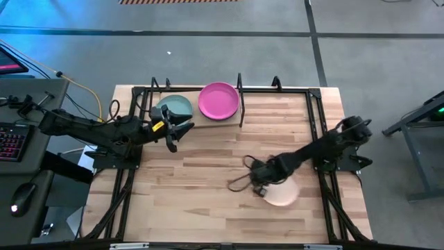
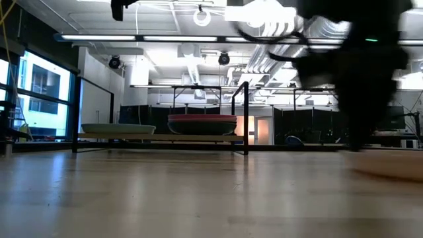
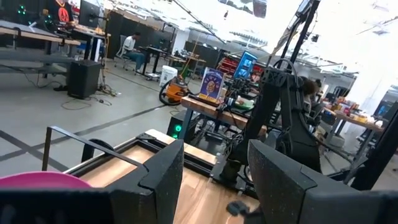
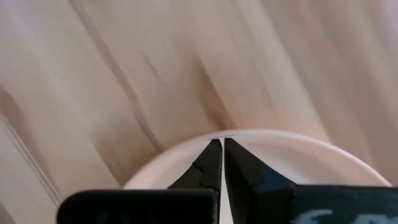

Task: Place and stack plates onto a shelf
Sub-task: Stack the light orange plate on top of the green plate on the shelf

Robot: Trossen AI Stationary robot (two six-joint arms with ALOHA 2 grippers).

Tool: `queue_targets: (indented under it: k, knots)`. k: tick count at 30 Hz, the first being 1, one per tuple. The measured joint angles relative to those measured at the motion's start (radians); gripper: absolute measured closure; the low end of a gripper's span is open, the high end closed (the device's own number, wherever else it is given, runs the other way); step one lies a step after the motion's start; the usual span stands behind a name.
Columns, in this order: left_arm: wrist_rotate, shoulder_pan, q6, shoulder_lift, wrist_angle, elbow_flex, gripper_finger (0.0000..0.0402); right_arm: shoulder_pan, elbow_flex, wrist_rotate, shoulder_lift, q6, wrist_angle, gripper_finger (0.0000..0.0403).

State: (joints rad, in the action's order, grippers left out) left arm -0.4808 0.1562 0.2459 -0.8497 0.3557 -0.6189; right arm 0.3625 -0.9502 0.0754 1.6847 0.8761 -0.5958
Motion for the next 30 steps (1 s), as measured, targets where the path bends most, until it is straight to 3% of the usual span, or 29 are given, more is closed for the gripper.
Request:
queue_targets:
  k: [7,11,16,20,23,27,30]
  knots:
    - [0.0,0.013,-0.013,0.0,-0.055,0.0,0.0234,-0.139,-0.284,0.044,0.268,-0.285,0.192,0.0403]
    - [0.0,0.039,-0.011,0.0,-0.115,0.0,0.0234,-0.189,-0.475,0.028,0.364,-0.403,0.106,0.0403]
    - [0.0,0.067,0.101,0.0,-0.228,0.0,0.0234,-0.195,-0.539,0.087,0.3,-0.498,-0.105,0.0403]
    - [0.0,0.068,0.268,-0.035,-0.394,-0.001,0.0234,-0.186,-0.389,0.081,0.131,-0.466,-0.195,0.0403]
    - [0.008,0.067,0.446,-0.116,-0.511,0.001,0.0234,-0.176,-0.188,0.074,-0.053,-0.304,-0.189,0.0403]
    - [0.068,0.067,0.708,-0.271,-0.514,0.001,0.0234,-0.157,0.052,0.081,-0.293,-0.036,-0.129,0.0403]
    - [0.132,0.067,0.812,-0.405,-0.453,0.0,0.0234,-0.136,0.181,0.118,-0.43,0.129,-0.05,0.0403]
